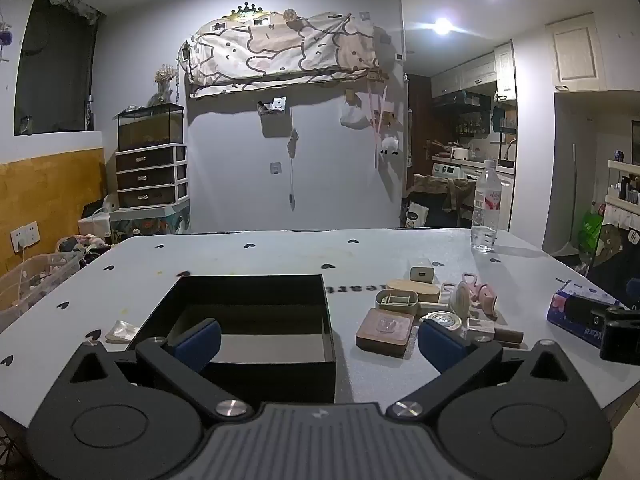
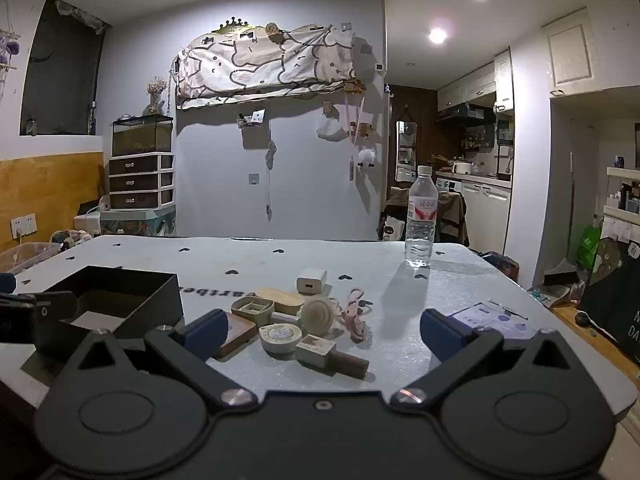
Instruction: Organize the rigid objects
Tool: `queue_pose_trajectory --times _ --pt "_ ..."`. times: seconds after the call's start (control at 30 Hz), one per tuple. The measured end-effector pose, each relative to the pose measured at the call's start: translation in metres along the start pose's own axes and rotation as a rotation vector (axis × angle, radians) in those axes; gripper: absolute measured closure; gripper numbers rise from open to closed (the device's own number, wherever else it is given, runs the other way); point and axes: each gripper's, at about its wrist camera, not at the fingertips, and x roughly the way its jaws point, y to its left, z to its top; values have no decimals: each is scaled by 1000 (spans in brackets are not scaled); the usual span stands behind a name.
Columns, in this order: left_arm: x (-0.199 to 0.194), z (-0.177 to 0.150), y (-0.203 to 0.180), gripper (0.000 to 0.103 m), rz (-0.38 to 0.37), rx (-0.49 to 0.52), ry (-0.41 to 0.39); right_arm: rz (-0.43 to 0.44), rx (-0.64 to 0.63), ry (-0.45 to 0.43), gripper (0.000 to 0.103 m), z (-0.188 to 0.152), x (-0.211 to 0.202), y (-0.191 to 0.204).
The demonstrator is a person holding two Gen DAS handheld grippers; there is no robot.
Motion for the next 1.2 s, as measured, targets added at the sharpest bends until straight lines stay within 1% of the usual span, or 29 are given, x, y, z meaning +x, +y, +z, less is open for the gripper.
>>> queue_pose_trajectory --times 0.07,1.2 --pt "0 0 0 0 -4 -10 -3 3 15 -5 0 0 0 0" --pt "-1 1 3 0 -2 -23 6 -1 5 4 0 1 -2 2"
